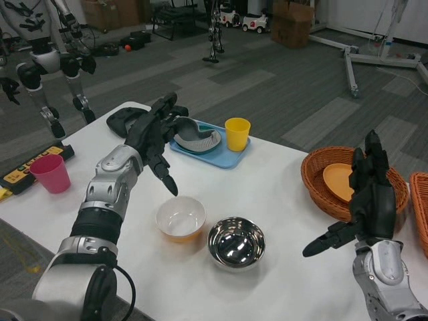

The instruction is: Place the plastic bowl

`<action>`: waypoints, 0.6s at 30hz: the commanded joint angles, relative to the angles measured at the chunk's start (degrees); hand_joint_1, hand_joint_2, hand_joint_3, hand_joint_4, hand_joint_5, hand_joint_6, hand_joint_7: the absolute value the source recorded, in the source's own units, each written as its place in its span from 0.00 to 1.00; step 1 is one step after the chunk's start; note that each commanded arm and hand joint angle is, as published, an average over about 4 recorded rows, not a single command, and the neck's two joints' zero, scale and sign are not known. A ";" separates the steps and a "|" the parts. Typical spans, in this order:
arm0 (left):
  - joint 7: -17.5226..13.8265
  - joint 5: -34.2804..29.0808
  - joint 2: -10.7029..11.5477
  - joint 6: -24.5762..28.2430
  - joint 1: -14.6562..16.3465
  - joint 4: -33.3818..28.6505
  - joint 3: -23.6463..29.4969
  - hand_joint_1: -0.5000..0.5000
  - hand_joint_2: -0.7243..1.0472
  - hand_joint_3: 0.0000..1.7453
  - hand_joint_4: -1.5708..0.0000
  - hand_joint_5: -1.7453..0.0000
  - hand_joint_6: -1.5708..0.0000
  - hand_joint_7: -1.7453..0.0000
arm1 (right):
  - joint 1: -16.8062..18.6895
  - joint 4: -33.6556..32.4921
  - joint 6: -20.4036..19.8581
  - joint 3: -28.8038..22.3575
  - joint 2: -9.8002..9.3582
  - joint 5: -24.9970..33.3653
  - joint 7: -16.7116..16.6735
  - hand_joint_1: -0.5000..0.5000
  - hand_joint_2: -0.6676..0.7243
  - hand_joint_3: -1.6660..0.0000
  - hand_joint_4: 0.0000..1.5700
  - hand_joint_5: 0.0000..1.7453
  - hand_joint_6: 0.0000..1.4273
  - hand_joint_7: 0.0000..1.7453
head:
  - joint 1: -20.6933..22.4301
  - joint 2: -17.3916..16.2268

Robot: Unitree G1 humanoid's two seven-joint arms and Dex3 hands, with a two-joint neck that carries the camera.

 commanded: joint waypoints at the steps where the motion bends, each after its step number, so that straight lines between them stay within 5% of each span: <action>1: 0.18 -9.08 -0.52 -2.56 3.29 -4.20 -1.33 0.01 0.05 0.00 1.00 0.71 1.00 1.00 | 0.20 -1.14 0.04 -1.05 -0.26 0.28 -0.21 0.12 1.00 1.00 0.00 0.00 0.00 0.00 | -2.98 1.57; 10: -0.17 -18.85 0.62 -4.19 12.25 -14.11 -6.47 0.02 0.09 0.00 1.00 0.71 1.00 1.00 | -0.27 -2.74 0.11 -2.41 -0.61 0.10 -0.16 0.12 1.00 1.00 0.00 0.00 0.00 0.00 | -11.30 4.07; 18: -0.37 -20.68 1.02 -5.28 14.32 -14.62 -5.59 0.00 0.10 0.00 1.00 0.71 1.00 1.00 | -1.21 -3.91 0.19 -2.61 -1.05 -0.33 0.06 0.12 1.00 1.00 0.00 0.00 0.00 0.00 | -11.66 4.29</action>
